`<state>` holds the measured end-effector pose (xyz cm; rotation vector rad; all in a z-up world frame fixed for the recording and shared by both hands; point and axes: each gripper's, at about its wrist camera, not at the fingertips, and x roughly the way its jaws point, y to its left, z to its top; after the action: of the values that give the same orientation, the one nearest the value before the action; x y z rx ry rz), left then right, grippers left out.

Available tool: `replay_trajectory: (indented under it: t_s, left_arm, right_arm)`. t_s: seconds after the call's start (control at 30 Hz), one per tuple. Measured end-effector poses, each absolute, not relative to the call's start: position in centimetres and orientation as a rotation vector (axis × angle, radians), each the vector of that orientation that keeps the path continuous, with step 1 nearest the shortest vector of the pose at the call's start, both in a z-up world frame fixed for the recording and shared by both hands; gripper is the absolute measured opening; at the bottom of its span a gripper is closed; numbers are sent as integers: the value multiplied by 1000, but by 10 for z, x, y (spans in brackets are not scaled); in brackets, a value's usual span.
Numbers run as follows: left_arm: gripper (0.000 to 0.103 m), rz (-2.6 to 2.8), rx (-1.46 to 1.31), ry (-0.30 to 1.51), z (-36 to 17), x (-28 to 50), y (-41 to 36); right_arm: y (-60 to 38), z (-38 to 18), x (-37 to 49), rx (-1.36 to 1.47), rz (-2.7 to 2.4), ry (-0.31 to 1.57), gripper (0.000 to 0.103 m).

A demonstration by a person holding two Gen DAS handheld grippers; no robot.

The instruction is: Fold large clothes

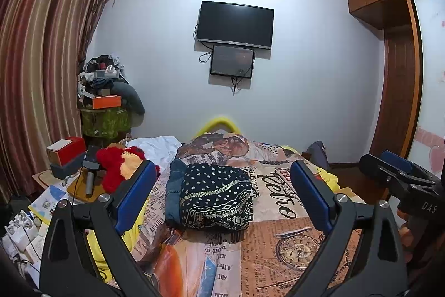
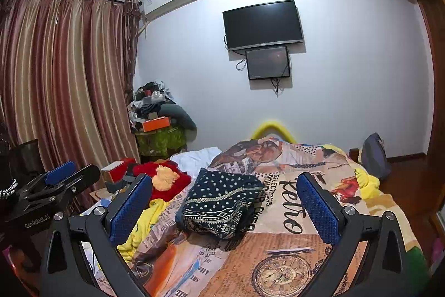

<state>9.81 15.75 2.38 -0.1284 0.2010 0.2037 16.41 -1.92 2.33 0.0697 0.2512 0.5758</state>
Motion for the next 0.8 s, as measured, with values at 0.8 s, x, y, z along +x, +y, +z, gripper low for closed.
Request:
replay_trajectory:
  t_s: [0.8]
  left_arm:
    - [100,203,-140,197,26,101,148]
  right_arm:
    - [-22,24,164,66,576,242,103]
